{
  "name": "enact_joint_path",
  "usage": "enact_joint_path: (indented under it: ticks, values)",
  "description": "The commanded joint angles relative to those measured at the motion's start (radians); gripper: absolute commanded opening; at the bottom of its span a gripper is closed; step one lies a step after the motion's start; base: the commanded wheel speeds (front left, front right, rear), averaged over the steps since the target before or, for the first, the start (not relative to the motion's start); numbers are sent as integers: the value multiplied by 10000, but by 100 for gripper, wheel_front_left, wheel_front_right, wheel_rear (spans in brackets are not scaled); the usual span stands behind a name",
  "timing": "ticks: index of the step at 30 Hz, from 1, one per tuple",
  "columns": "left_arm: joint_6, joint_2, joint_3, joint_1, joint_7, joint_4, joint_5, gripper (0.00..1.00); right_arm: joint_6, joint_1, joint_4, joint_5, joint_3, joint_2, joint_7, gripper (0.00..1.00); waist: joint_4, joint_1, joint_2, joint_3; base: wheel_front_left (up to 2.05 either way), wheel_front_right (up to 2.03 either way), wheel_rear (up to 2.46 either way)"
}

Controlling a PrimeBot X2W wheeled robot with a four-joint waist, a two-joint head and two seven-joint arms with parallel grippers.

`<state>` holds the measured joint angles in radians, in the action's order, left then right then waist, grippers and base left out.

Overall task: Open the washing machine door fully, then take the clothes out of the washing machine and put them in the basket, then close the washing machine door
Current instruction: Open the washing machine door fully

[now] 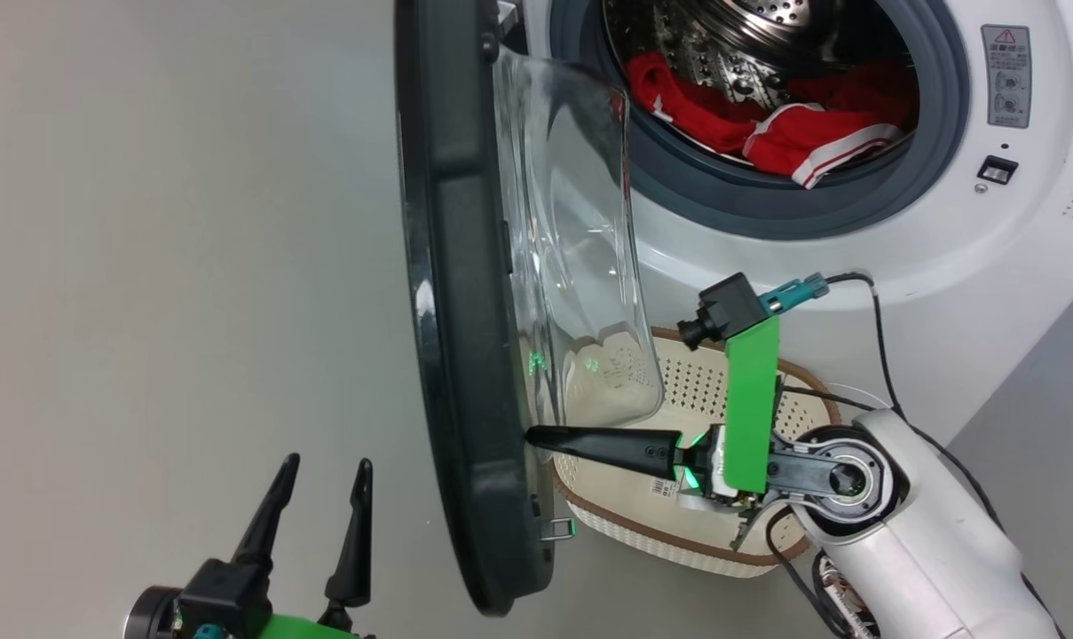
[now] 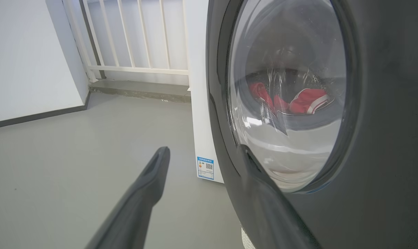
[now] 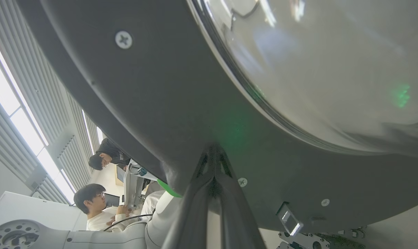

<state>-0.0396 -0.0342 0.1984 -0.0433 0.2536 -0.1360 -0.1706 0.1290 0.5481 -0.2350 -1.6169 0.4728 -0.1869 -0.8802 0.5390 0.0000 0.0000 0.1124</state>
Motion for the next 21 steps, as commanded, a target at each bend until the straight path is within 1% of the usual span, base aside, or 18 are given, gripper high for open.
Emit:
enact_joint_path:
  ticks: [1,21]
  values:
    - [16,-160,-381,2,82,221,-32,100,17,-34,368,70,185,375,-60,0,39,0,0,4,0,0,0]
    - [359,-160,-707,215,82,697,-204,100,17,354,133,268,513,951,-373,0,155,0,0,251,0,0,0]
